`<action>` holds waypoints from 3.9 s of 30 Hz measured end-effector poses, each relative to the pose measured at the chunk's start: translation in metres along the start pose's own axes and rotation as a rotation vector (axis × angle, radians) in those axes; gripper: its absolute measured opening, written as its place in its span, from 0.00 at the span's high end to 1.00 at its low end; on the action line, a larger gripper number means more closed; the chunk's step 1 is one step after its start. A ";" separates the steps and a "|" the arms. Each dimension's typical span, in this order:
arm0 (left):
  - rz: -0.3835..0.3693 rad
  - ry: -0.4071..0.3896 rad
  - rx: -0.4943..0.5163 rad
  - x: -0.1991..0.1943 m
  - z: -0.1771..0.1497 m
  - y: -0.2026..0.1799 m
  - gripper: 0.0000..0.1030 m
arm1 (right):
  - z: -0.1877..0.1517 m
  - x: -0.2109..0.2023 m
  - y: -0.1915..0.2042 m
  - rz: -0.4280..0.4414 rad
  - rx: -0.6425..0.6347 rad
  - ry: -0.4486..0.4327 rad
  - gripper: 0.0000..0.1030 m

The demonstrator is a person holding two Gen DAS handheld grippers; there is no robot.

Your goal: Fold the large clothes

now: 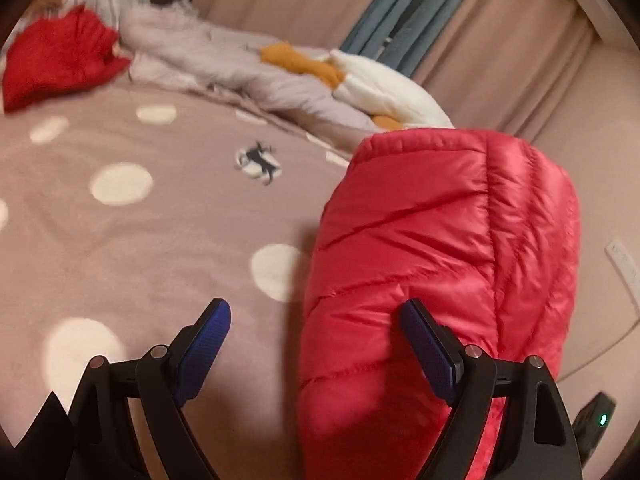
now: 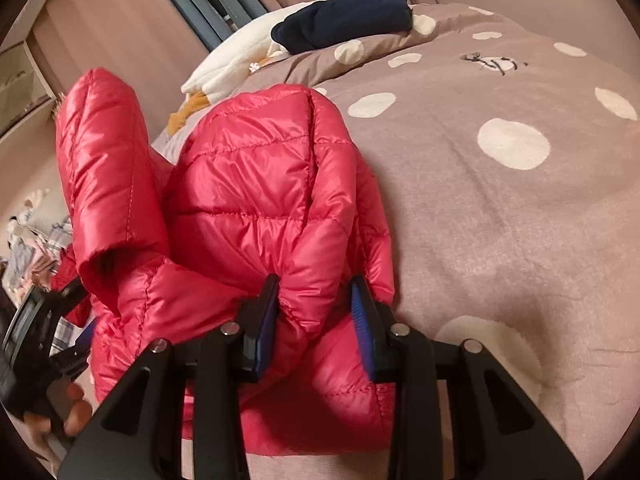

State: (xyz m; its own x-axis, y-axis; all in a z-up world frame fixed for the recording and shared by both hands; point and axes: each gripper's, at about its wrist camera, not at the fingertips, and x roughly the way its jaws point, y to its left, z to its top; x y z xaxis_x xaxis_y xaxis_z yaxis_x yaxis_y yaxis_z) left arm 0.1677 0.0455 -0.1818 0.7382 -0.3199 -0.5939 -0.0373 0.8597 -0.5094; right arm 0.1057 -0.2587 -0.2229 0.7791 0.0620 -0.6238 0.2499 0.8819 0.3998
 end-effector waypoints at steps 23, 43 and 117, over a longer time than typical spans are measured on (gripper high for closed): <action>-0.176 0.065 0.058 0.040 -0.004 -0.035 0.16 | 0.105 0.003 0.065 0.136 -0.109 -0.086 0.63; 0.016 0.002 0.062 0.069 -0.005 -0.044 0.13 | 0.069 0.048 0.005 -0.148 -0.108 -0.059 0.59; 0.169 0.015 0.078 0.050 0.009 -0.007 0.01 | 0.036 -0.043 -0.065 -0.236 0.373 -0.147 0.00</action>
State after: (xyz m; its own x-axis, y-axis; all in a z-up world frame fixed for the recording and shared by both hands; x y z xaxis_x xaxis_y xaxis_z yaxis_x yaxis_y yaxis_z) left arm 0.2105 0.0272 -0.2023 0.7160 -0.1736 -0.6762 -0.1074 0.9296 -0.3524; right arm 0.0768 -0.3353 -0.1979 0.7430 -0.2108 -0.6353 0.5986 0.6339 0.4897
